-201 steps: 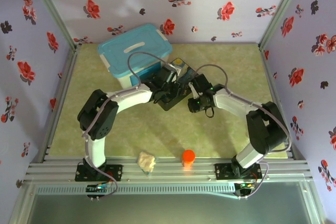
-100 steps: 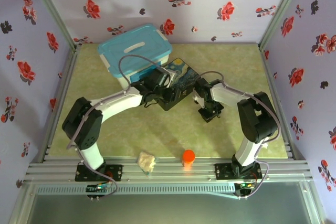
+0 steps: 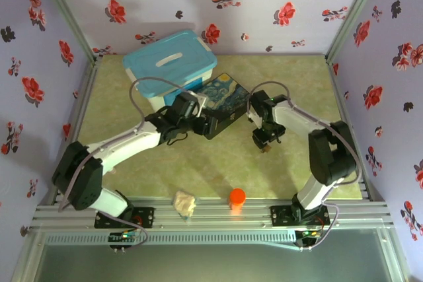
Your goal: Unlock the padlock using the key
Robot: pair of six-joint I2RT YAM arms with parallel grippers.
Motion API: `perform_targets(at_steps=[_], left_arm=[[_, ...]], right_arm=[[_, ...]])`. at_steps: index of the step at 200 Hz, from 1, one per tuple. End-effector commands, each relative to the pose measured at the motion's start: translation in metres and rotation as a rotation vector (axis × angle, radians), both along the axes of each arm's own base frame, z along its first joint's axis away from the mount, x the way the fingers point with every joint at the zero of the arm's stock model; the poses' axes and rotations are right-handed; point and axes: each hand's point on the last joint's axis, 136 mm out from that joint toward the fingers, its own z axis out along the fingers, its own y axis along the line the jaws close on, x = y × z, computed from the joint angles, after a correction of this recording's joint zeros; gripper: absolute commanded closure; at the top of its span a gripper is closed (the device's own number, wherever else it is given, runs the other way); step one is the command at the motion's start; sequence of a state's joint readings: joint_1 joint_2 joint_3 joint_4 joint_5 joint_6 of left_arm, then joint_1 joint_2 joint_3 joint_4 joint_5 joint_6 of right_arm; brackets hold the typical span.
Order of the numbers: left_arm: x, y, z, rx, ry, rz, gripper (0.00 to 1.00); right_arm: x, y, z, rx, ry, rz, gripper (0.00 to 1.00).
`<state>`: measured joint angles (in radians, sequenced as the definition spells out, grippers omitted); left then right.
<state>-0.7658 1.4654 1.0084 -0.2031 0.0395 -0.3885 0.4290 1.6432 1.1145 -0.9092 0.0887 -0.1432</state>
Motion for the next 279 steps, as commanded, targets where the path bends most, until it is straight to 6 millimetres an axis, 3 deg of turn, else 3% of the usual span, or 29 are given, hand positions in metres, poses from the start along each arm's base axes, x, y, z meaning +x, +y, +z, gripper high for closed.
perform_targets(at_steps=[1, 38, 77, 112, 151, 172, 185, 196, 211, 223, 234, 265, 279], left_arm=[[-0.012, 0.013, 0.017, -0.069, 0.003, 0.035, 0.34], [-0.021, 0.037, 0.017, -0.132, 0.007, 0.109, 0.32], [-0.024, 0.049, 0.004, -0.139, 0.034, 0.147, 0.32], [-0.026, 0.049, -0.004, -0.150, 0.051, 0.160, 0.32], [-0.026, 0.047, -0.001, -0.160, 0.050, 0.149, 0.32], [-0.025, 0.054, 0.006, -0.130, 0.021, 0.159, 0.33], [-0.021, 0.069, 0.014, -0.086, -0.037, 0.190, 0.31], [-0.014, 0.091, 0.021, -0.044, -0.097, 0.256, 0.25], [-0.001, 0.131, 0.029, 0.018, -0.188, 0.381, 0.18], [0.010, 0.165, 0.032, 0.084, -0.277, 0.492, 0.01], [0.018, 0.194, 0.032, 0.149, -0.354, 0.572, 0.00], [0.028, 0.251, 0.025, 0.309, -0.495, 0.678, 0.00], [0.030, 0.267, 0.024, 0.373, -0.568, 0.692, 0.00]], right_arm=[[-0.002, 0.023, 0.014, 0.184, -0.056, -0.206, 0.38], [-0.009, -0.013, -0.022, -0.016, -0.048, -0.443, 0.44], [-0.019, -0.019, -0.053, -0.071, 0.011, -0.479, 0.45], [-0.032, -0.031, -0.055, -0.153, 0.037, -0.489, 0.48], [-0.029, -0.028, -0.055, -0.125, 0.032, -0.485, 0.47], [-0.020, -0.012, -0.045, -0.034, 0.006, -0.475, 0.46], [-0.006, -0.007, -0.023, 0.033, -0.082, -0.477, 0.40], [0.011, -0.006, 0.005, 0.079, -0.199, -0.482, 0.25], [0.033, -0.010, 0.047, 0.123, -0.374, -0.473, 0.15], [0.049, -0.020, 0.078, 0.130, -0.538, -0.481, 0.11], [0.063, -0.031, 0.098, 0.127, -0.693, -0.474, 0.08], [0.084, -0.067, 0.108, 0.134, -0.955, -0.468, 0.05], [0.085, -0.086, 0.095, 0.100, -1.017, -0.471, 0.05]])
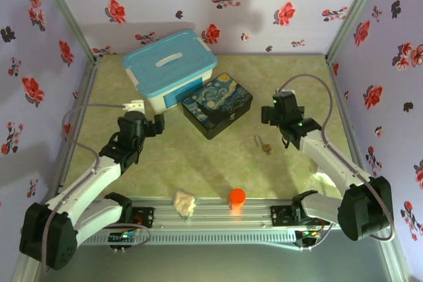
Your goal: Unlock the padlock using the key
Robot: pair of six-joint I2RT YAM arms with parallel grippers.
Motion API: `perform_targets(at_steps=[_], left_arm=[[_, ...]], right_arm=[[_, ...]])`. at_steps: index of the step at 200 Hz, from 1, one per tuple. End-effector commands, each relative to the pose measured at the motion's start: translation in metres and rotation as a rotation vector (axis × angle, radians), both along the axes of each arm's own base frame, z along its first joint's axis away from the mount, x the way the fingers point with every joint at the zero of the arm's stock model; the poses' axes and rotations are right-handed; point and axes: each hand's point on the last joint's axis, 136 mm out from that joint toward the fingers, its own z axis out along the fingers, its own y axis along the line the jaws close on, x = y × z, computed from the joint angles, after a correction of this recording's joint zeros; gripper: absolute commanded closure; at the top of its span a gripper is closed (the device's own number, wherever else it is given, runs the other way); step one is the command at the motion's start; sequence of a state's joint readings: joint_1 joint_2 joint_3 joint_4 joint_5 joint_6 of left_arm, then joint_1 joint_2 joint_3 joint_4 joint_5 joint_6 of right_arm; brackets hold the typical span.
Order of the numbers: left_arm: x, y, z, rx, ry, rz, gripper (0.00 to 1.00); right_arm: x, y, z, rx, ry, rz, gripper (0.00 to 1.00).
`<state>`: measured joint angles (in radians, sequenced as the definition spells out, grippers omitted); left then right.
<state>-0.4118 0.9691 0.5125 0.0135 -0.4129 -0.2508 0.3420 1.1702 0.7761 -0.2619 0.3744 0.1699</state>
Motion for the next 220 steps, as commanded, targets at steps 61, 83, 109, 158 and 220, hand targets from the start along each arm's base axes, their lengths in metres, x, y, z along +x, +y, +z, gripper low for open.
perform_targets(at_steps=[61, 83, 109, 158, 220], left_arm=[[0.039, 0.082, -0.033, 0.073, -0.151, 0.139, 0.00], [0.052, 0.086, -0.031, 0.044, -0.200, 0.126, 0.00], [0.066, 0.098, -0.042, 0.033, -0.191, 0.141, 0.00], [0.075, 0.098, -0.063, 0.023, -0.151, 0.129, 0.00], [0.074, 0.103, -0.062, 0.078, -0.157, 0.194, 0.00]], right_arm=[[0.030, -0.069, -0.040, -0.038, -0.335, -0.115, 0.05], [0.038, -0.077, -0.043, 0.002, -0.351, -0.143, 0.04], [0.048, -0.082, -0.057, 0.065, -0.356, -0.151, 0.05], [0.051, -0.087, -0.072, 0.053, -0.349, -0.186, 0.01], [0.049, -0.090, -0.070, 0.049, -0.356, -0.203, 0.01]])
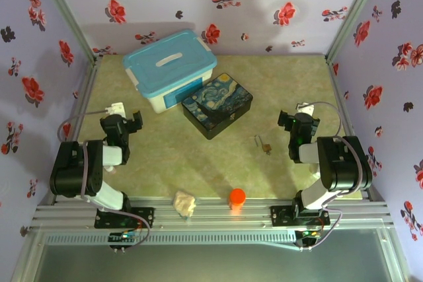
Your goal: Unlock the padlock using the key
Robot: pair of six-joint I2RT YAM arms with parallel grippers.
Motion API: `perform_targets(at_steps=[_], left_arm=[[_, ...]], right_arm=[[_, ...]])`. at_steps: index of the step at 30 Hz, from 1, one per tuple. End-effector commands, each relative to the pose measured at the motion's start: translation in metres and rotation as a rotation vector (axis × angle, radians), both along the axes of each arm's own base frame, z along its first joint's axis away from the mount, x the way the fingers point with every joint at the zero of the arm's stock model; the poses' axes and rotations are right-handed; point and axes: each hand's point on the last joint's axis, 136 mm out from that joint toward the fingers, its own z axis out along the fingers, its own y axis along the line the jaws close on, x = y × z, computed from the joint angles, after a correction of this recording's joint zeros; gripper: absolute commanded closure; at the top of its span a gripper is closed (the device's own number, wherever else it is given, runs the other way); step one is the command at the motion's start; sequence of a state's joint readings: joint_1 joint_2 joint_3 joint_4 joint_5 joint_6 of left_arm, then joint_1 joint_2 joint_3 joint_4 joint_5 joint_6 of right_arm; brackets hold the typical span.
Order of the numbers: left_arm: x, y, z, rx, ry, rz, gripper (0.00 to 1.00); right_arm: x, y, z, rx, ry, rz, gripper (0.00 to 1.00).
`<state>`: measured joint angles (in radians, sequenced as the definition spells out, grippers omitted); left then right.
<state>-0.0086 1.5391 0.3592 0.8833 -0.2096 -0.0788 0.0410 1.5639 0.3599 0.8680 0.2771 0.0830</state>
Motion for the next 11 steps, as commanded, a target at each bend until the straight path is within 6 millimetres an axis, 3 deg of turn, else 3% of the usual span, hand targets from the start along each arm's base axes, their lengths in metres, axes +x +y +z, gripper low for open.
perform_targets(at_steps=[1, 11], left_arm=[[0.0062, 0.0070, 0.0154, 0.042, -0.054, 0.048, 0.00], [0.0057, 0.0073, 0.0158, 0.045, -0.056, 0.054, 0.00]], right_arm=[[0.0076, -0.0042, 0.0173, 0.007, -0.067, -0.031, 0.01], [0.0110, 0.0039, 0.0148, 0.027, -0.053, 0.032, 0.01]])
